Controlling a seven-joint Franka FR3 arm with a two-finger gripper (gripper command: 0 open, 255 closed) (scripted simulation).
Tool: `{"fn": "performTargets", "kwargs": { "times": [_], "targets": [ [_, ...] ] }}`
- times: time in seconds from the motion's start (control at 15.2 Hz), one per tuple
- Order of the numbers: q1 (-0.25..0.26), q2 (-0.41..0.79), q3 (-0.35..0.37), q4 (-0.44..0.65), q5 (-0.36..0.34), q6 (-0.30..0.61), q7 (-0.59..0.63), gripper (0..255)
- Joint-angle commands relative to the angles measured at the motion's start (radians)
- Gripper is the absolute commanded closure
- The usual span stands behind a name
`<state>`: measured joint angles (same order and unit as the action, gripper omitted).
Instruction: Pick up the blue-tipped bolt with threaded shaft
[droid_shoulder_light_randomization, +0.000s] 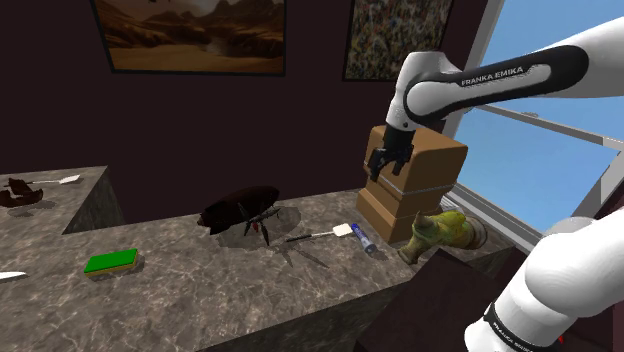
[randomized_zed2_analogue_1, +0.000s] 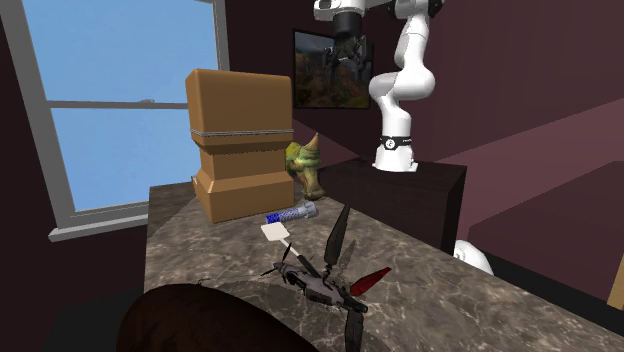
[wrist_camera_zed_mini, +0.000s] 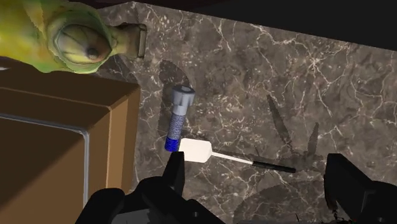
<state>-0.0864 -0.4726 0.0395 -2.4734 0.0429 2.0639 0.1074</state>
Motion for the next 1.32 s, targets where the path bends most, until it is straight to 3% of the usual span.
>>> {"fn": "performTargets", "kwargs": {
  "times": [0.0,0.59,1.25],
  "targets": [
    [-0.008,0.049,0.002,-0.019,-0.004,0.059,0.013,0],
    [-0.052,0.360,-0.015,-0.001,-0.040,0.302,0.055,0],
    [-0.086,0.740,-0.054,0.125,-0.077,0.501,0.105,0]
  ]
}}
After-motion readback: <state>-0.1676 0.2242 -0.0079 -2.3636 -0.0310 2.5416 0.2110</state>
